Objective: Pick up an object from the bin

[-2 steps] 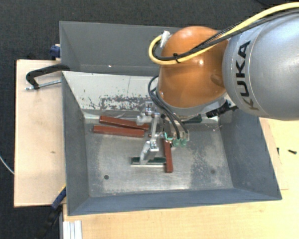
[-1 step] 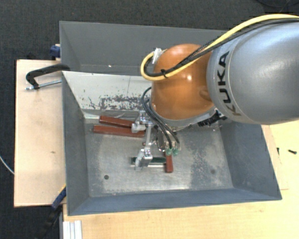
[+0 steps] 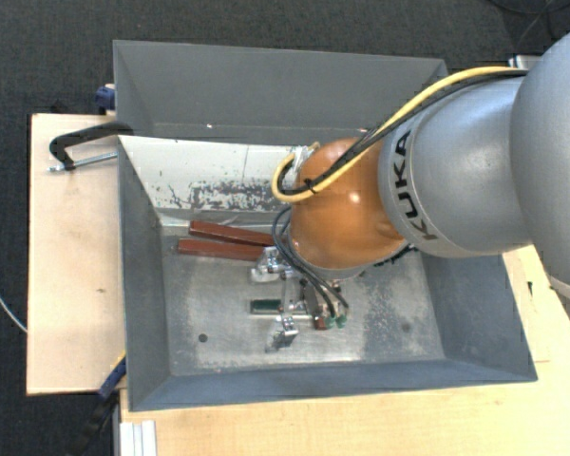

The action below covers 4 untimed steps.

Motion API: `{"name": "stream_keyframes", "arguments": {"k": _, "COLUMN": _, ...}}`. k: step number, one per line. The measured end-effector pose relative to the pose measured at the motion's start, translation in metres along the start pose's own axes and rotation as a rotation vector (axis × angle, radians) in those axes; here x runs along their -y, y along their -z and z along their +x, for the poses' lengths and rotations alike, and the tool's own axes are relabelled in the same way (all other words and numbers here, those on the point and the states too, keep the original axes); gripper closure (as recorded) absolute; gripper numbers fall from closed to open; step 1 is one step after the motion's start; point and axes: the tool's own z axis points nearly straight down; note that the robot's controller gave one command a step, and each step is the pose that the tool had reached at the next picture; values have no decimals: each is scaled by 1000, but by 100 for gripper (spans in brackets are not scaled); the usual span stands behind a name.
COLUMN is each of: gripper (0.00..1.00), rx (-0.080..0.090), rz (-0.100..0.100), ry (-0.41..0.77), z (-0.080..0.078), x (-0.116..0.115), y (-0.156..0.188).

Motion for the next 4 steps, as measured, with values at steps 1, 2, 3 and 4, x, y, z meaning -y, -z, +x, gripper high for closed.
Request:
{"name": "stream_keyframes", "arguments": {"k": 1, "gripper": 100, "rx": -12, "rz": 0, "ry": 22, "z": -9, "x": 8, "y": -50}}
{"name": "stream_keyframes", "arguments": {"k": 2, "gripper": 100, "rx": -11, "rz": 0, "ry": 22, "z": -9, "x": 8, "y": -50}}
{"name": "stream_keyframes", "arguments": {"k": 3, "gripper": 100, "rx": -4, "rz": 0, "ry": 108, "z": -15, "x": 7, "y": -42}}
{"name": "stream_keyframes", "arguments": {"k": 4, "gripper": 100, "rx": 5, "rz": 0, "ry": 181, "z": -39, "x": -5, "y": 127}}
